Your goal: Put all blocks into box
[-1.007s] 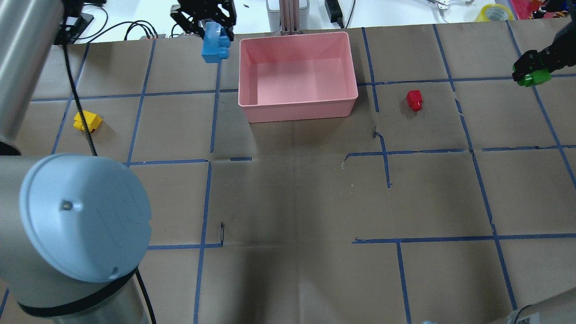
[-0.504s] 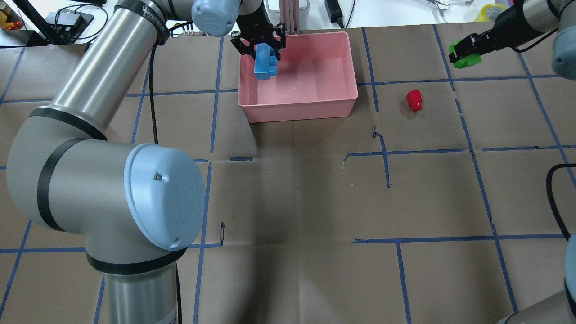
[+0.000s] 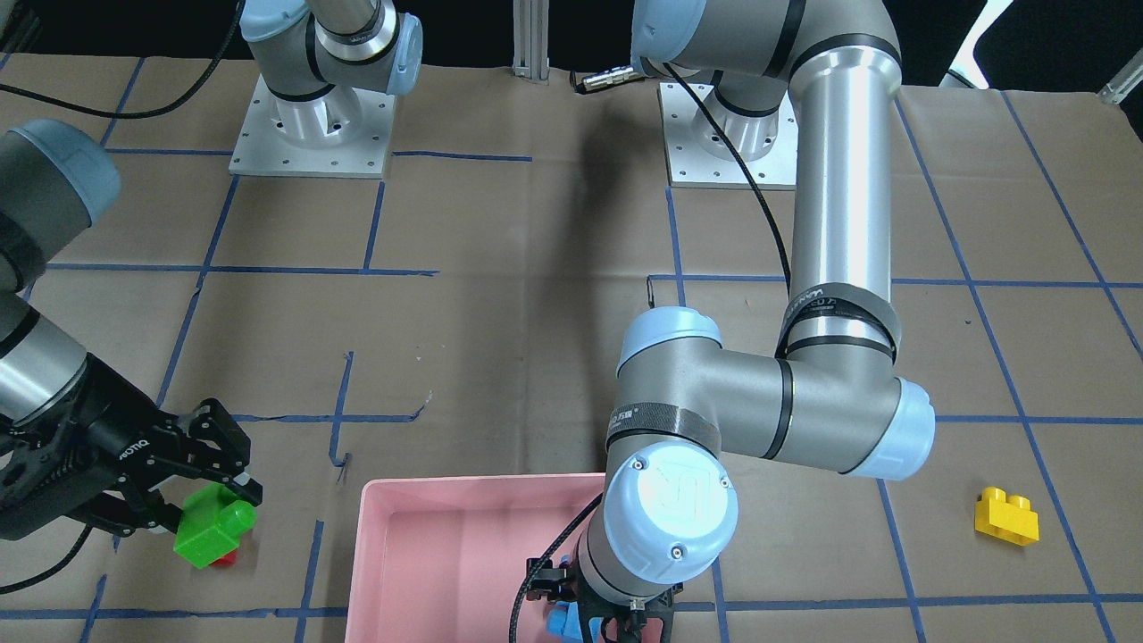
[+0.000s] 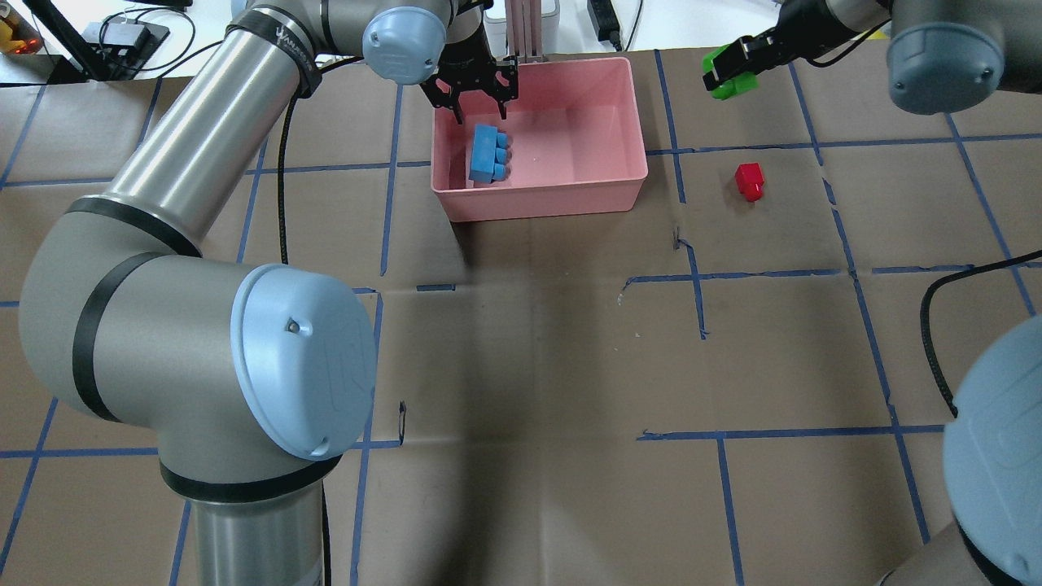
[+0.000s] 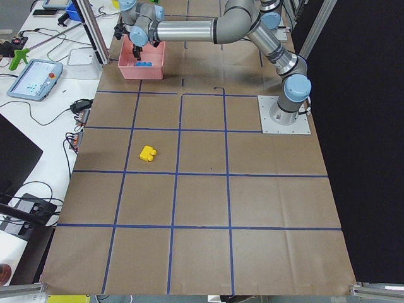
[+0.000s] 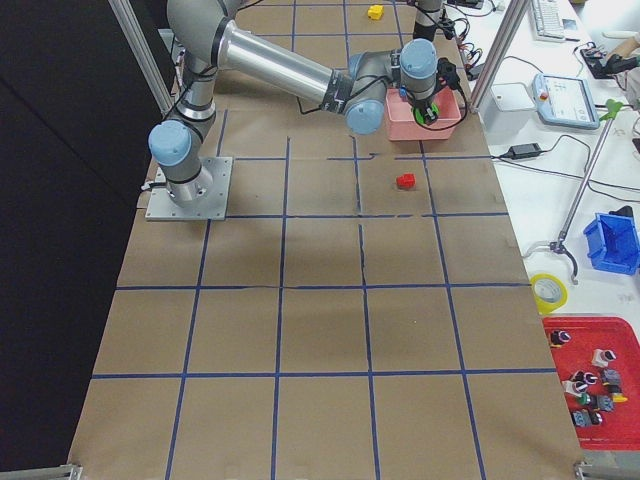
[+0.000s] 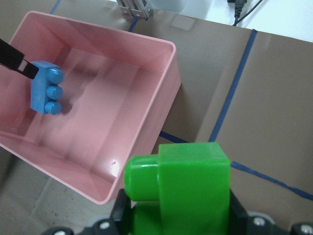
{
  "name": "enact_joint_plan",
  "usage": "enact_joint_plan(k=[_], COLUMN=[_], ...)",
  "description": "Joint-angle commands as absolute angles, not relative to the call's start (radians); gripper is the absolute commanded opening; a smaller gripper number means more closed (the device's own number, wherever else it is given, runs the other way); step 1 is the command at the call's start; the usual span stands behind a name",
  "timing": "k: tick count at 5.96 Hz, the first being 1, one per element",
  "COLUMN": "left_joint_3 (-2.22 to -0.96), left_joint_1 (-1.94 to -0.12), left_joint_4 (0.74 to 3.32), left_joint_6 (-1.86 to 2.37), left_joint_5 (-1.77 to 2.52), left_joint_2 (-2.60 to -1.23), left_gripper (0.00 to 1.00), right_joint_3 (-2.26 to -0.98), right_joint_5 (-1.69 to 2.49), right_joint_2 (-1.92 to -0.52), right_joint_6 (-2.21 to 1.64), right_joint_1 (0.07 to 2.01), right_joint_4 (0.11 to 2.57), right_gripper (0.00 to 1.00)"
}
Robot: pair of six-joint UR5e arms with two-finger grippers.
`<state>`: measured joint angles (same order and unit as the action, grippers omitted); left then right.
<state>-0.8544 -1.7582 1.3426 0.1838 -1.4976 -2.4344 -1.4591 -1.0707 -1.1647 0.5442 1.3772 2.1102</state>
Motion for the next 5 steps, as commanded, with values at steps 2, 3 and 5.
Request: enact_joint_plan(k=[2, 3, 5], left_joint_3=[-0.871, -0.883, -0.967], left_joint_1=[-1.729, -1.654, -1.469], left_joint_4=[1.437, 1.465, 1.460], left_joint_6=[0.193, 0.181, 0.063], left_joint_5=[-1.503, -1.506, -1.503], left_joint_2=[-2.262, -2.216, -2.177], left_gripper=[0.99, 0.99, 0.99], right_joint_3=[-1.401, -1.323, -1.167], right_joint_5=[-1.039, -1.037, -1.037], right_joint_2=[-1.123, -1.048, -0.906], right_joint_6=[0.418, 0.355, 0.235], right_joint_1=[1.473, 1.546, 1.659], right_joint_4=[2.112, 2.115, 2.132], right_gripper=[0.04, 0.05, 0.10])
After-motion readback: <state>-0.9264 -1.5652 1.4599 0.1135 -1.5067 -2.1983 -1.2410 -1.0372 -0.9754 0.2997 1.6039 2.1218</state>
